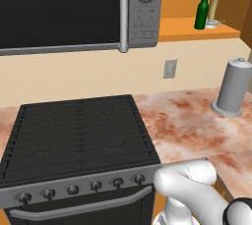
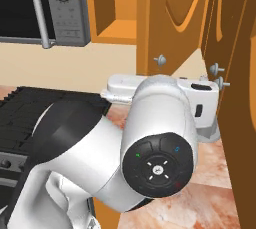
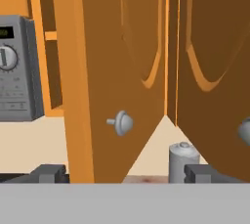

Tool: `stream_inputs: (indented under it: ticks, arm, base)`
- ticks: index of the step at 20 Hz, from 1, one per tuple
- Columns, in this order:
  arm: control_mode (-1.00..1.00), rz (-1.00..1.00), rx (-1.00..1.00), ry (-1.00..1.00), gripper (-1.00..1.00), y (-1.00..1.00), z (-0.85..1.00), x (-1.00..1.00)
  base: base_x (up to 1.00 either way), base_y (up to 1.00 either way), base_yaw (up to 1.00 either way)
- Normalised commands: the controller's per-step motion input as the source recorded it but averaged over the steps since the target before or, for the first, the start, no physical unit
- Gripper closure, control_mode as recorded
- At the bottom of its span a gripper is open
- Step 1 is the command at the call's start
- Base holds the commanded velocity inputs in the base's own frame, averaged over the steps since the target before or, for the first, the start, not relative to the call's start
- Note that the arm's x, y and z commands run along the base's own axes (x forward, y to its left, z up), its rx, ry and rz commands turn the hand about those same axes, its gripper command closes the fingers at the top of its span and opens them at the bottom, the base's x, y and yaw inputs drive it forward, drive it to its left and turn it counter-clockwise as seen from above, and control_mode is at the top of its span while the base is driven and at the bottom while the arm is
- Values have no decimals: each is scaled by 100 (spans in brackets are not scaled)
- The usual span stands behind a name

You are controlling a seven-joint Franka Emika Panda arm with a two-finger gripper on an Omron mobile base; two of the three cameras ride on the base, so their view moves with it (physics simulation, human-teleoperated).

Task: Get the candle and the beer from the cabinet and move them to the dining counter.

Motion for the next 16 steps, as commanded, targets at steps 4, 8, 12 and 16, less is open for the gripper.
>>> stream_inputs:
  ticks: [4, 8, 12, 16]
  arm:
    - [-100, -3, 0, 0, -100, -2, 0, -63]
    - [-100, -14, -1, 0, -100, 49, 1, -51]
    - [-100, -13, -5, 0, -100, 72, 1, -25]
    - [-100, -16, -7, 0, -100, 82, 0, -5]
  base:
    - [0, 0, 0]
    - [0, 0, 0]
    - [0, 0, 0]
    - [0, 0, 0]
